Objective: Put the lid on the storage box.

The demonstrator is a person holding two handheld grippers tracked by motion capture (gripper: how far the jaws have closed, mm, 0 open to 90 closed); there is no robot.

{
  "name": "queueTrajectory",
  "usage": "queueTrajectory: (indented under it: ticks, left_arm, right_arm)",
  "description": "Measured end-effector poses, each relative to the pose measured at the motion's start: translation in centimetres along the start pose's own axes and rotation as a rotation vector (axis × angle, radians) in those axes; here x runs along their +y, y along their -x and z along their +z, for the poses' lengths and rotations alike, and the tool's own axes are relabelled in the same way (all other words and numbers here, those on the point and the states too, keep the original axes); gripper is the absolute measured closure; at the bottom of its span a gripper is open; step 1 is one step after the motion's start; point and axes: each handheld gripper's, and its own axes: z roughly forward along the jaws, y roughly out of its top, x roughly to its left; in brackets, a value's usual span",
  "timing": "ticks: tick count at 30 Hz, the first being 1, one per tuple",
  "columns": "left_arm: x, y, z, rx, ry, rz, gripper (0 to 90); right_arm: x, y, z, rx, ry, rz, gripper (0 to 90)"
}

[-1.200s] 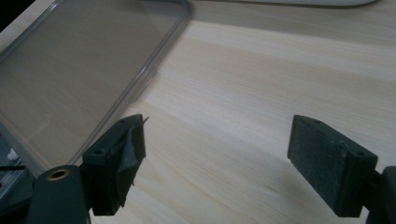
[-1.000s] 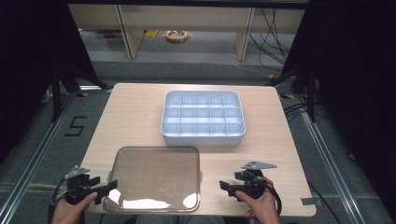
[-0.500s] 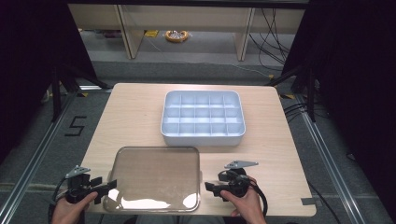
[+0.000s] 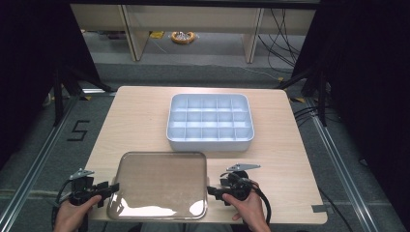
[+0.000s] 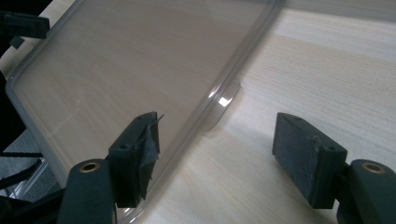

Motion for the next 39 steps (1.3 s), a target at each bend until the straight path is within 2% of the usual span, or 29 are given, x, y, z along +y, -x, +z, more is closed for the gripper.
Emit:
queueTrajectory:
  ticks: [1,2,4,5,9,10,11,13,15,17,18,19,20,21,22,24,25,28,30,31,37,39]
  left_arm:
    - [0.0,0.0,0.0,0.0,0.0,0.0,48.9]
    - [0.0,0.2,0.1,-0.006,0.012,-0.006,49.9]
    - [-0.1,0.3,0.1,-0.007,0.007,0.005,50.1]
    - [-0.1,0.6,0.1,0.005,-0.01,0.038,50.2]
    - [-0.2,1.1,0.3,-0.015,-0.007,0.049,54.2]
    - [-0.3,1.7,0.4,-0.017,-0.018,0.073,54.2]
    - [-0.3,1.7,0.4,-0.017,-0.018,0.073,54.1]
    - [-0.4,2.2,0.5,-0.018,-0.028,0.104,54.1]
    - [-0.4,2.9,0.6,-0.026,-0.043,0.133,54.2]
    - [-0.4,3.1,0.7,-0.032,-0.038,0.132,54.3]
    - [-0.4,3.3,0.8,-0.033,-0.039,0.14,54.7]
    - [-0.4,3.5,0.8,-0.033,-0.041,0.145,54.7]
    - [-0.4,3.7,0.8,-0.031,-0.055,0.163,55.2]
    - [-0.4,3.7,0.8,-0.031,-0.055,0.163,55.1]
    - [-0.5,3.9,0.9,-0.029,-0.05,0.171,55.2]
    - [-0.5,3.9,0.9,-0.027,-0.045,0.169,55.2]
    - [-0.5,3.9,0.9,-0.028,-0.045,0.169,55.7]
    - [-0.5,3.9,0.9,-0.031,-0.043,0.167,56.0]
    - [-0.6,3.9,0.9,-0.027,-0.042,0.17,55.9]
    - [-0.5,3.9,0.9,-0.028,-0.042,0.171,55.8]
    - [-0.5,3.6,0.9,-0.026,-0.041,0.166,55.0]
    - [-0.5,3.5,0.8,-0.033,-0.04,0.153,55.0]
  right_arm:
    - [0.0,0.0,0.0,0.0,0.0,0.0,33.1]
    - [0.2,0.2,0.3,0.002,0.001,0.025,33.1]
    - [0.2,0.2,0.3,-0.008,-0.001,0.039,33.1]
    - [0.3,0.4,0.6,0.013,0.009,0.047,33.1]
    - [0.5,0.4,0.9,0.011,0.011,0.073,33.7]
    - [0.6,0.4,1.1,0.007,0.01,0.076,34.3]
    - [0.6,0.4,1.1,0.007,0.01,0.076,34.3]
    - [0.7,0.5,1.2,0.001,0.02,0.099,34.4]
    - [0.8,0.9,1.1,-0.035,0.023,0.135,34.4]
    - [0.7,1.2,1.0,-0.026,0.039,0.126,34.5]
    - [0.7,1.3,1.0,-0.007,0.043,0.163,35.2]
    - [0.7,1.3,1.0,-0.007,0.043,0.163,35.2]
    - [0.6,1.3,1.0,-0.018,0.045,0.188,35.3]
    - [0.6,1.3,1.0,-0.018,0.045,0.188,35.3]
    - [0.5,1.4,1.1,-0.032,0.053,0.208,35.1]
    - [0.5,1.4,1.1,-0.028,0.061,0.216,35.2]
    - [0.3,1.5,1.0,-0.02,0.073,0.25,35.2]
    - [0.1,1.8,1.1,-0.01,0.1,0.263,36.6]
    - [-0.2,1.9,0.9,0.01,0.112,0.321,36.6]
    - [-0.5,2.1,0.9,0.023,0.136,0.341,38.1]
    - [-1.1,2.4,0.7,0.043,0.151,0.388,46.1]
    - [-1.5,2.7,0.5,0.084,0.154,0.413,48.6]
